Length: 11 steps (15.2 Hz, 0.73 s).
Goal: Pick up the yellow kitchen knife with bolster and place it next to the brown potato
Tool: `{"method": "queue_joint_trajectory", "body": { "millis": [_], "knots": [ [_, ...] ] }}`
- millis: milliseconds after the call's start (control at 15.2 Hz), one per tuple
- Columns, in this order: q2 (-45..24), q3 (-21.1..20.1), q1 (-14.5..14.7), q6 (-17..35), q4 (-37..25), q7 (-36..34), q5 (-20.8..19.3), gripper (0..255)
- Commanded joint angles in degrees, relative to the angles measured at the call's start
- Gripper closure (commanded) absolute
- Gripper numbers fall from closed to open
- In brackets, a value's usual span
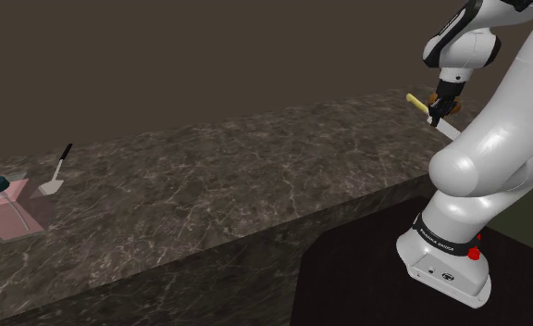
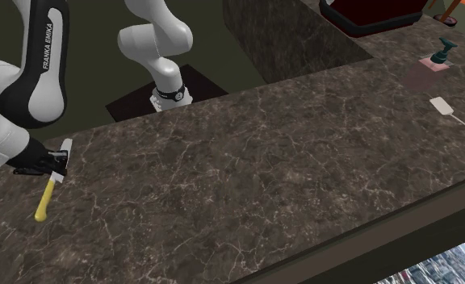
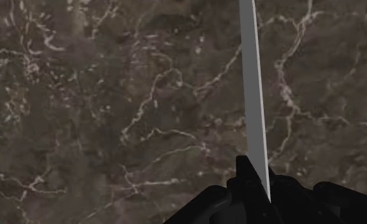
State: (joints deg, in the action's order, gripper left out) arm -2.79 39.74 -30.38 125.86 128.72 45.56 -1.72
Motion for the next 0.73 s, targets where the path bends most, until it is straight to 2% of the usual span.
{"method": "queue_joint_trajectory", "body": {
  "millis": [0, 198, 264, 594, 660],
  "knots": [
    [-0.07, 0.01, -0.02, 0.07, 0.01, 0.06, 0.05, 255],
    [-0.06, 0.01, -0.02, 0.06, 0.01, 0.06, 0.05, 255],
    [-0.06, 0.01, -0.02, 0.06, 0.01, 0.06, 0.05, 0],
    [-0.06, 0.01, -0.02, 0.06, 0.01, 0.06, 0.05, 0],
    [1.12, 0.01, 0.14, -1.88, -1.00, -0.58, -0.81, 0]
  ]
}}
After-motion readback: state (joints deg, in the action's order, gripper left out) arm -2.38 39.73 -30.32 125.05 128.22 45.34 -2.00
